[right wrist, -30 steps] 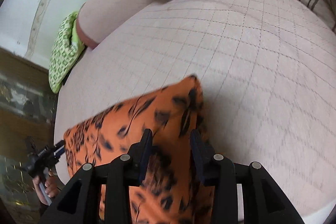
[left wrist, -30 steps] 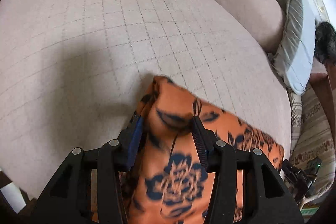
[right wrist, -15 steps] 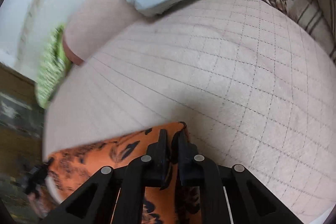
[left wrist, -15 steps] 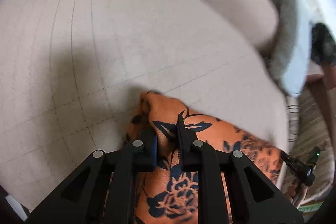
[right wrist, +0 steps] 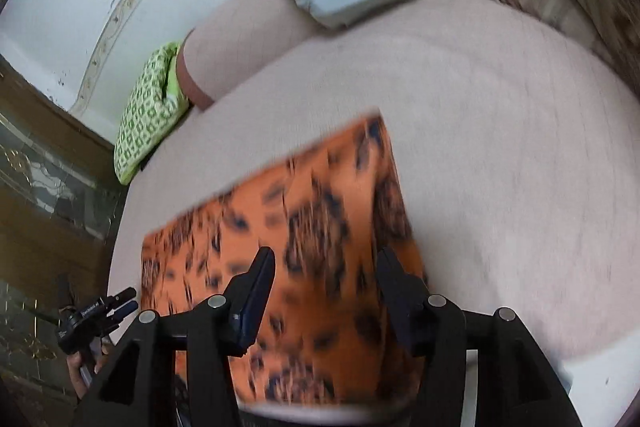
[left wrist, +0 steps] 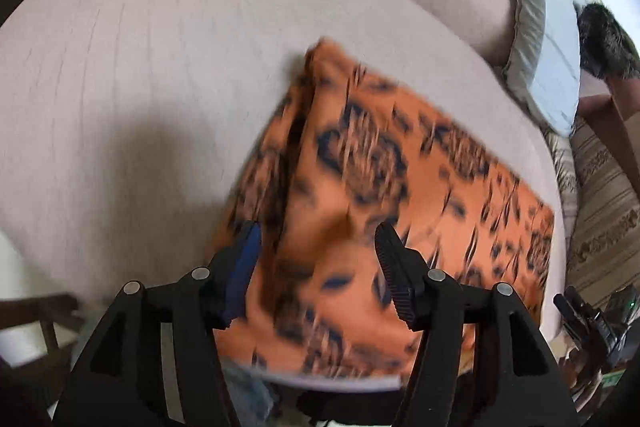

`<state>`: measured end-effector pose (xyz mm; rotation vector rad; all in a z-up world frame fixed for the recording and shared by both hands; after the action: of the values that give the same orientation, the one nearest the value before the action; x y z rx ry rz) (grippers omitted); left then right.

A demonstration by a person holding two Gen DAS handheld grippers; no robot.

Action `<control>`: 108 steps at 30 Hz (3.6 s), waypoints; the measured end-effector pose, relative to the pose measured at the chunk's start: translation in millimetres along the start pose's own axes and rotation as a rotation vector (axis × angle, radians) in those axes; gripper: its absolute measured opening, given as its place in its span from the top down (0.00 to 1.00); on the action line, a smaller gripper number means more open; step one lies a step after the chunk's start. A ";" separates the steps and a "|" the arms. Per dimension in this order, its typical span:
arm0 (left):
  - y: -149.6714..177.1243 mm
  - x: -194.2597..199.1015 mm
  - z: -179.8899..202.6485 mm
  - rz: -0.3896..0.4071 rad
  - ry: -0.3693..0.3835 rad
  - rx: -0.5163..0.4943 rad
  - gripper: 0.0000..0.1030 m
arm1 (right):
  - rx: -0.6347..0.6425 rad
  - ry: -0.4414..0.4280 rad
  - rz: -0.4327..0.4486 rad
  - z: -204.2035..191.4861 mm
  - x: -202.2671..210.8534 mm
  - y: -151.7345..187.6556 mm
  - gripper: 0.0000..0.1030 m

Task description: Fold small clothes

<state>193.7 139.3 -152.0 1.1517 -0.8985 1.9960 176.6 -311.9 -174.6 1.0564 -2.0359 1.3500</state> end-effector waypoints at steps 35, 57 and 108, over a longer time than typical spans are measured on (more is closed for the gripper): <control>7.9 51.8 -31.6 0.087 0.038 0.077 0.33 | 0.199 -0.238 0.117 -135.3 42.5 8.6 0.28; -16.4 -11.4 -40.5 -0.166 0.193 0.042 0.34 | 0.351 -0.215 -0.287 -306.5 -136.7 -38.4 0.37; 82.4 111.9 150.1 0.058 0.252 -0.348 0.89 | 0.262 -0.520 -0.226 -221.8 -82.3 -79.9 0.85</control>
<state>150.0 -5.7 -14.4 0.6721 -1.1006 1.8815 283.7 -98.3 -102.1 1.8559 -2.0251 1.3455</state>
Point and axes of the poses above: each gripper's, at about its wrist camera, not at the fingertips, and x roughly against the way its jaws point, z to its right, y to its underside, the point moved 2 cm from there along -x, roughly the way its jaws point, and after that the axes turned 14 degrees about x, right-handed, at the moved point
